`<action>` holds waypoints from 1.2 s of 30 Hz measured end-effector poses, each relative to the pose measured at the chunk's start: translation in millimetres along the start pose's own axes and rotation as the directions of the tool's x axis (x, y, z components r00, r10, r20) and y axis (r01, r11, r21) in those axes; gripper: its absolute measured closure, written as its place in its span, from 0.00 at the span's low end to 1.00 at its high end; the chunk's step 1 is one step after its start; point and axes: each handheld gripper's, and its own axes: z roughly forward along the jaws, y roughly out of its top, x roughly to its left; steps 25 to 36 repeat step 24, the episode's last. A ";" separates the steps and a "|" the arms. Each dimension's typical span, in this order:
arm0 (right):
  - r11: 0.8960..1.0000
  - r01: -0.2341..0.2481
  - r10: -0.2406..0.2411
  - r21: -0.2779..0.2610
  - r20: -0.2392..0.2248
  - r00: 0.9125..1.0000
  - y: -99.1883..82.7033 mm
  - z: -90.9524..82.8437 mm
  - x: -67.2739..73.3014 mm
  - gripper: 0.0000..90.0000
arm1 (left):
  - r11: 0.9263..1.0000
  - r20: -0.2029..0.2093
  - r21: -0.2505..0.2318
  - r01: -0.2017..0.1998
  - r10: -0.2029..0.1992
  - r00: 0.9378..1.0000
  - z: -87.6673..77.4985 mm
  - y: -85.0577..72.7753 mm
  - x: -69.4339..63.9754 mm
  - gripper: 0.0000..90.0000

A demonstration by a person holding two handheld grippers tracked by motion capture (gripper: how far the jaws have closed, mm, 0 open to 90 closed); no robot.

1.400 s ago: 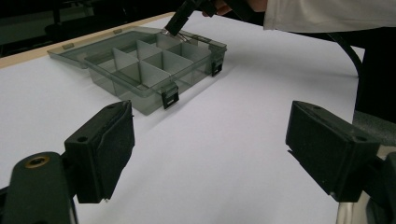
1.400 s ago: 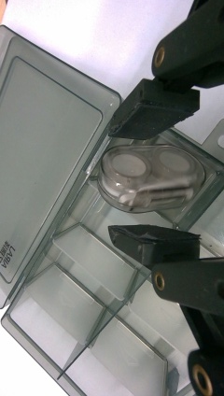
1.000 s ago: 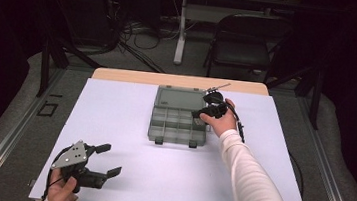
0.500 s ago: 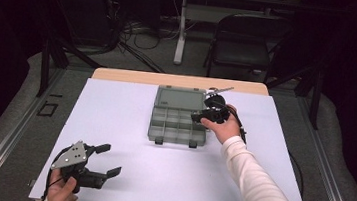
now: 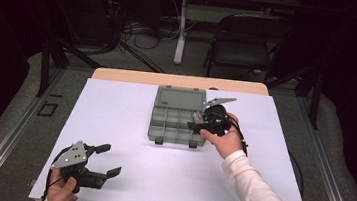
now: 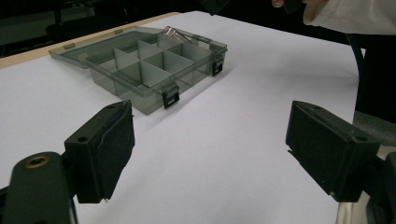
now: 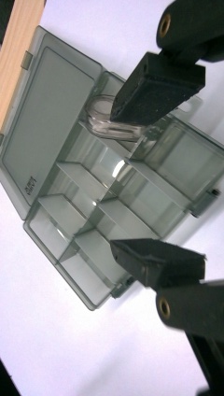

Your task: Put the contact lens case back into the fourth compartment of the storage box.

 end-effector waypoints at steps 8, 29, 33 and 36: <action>1.000 0.022 -0.022 -0.015 -0.013 1.000 -21.8 -15.4 19.0 0.27 | 1.000 0.000 0.000 -0.005 0.005 1.000 0.0 0.2 -0.2 0.18; 0.994 -0.031 0.028 -0.104 -0.031 0.999 -86.4 -60.4 23.4 0.18 | 1.000 -0.006 0.006 -0.010 0.010 1.000 0.5 0.5 -0.5 0.18; 0.994 -0.031 0.028 -0.104 -0.031 0.999 -86.4 -60.4 23.4 0.18 | 1.000 -0.006 0.006 -0.010 0.010 1.000 0.5 0.5 -0.5 0.18; 0.994 -0.031 0.028 -0.104 -0.031 0.999 -86.4 -60.4 23.4 0.18 | 1.000 -0.006 0.006 -0.010 0.010 1.000 0.5 0.5 -0.5 0.18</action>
